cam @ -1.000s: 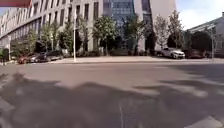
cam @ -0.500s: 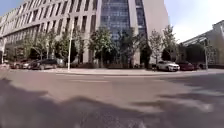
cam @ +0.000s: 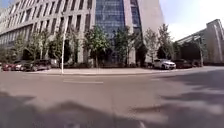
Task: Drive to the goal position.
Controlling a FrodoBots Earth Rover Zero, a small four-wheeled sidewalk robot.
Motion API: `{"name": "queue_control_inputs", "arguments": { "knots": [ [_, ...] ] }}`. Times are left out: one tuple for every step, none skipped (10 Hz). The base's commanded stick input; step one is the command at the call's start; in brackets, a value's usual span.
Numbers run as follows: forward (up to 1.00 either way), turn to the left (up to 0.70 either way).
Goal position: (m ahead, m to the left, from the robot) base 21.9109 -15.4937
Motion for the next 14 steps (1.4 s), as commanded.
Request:
{"name": "queue_control_inputs", "arguments": {
  "knots": [
    [0.70, -0.14],
    [0.70, -0.14],
    [0.70, -0.14],
    [0.70, -0.14],
    [0.70, -0.14],
    [0.70, -0.14],
    [0.70, -0.14],
    [0.70, -0.14],
    [0.70, -0.14],
    [0.70, -0.14],
    [0.70, -0.14],
    [0.70, -0.14],
    [0.70, -0.14],
    [0.70, -0.14]
  ]
}}
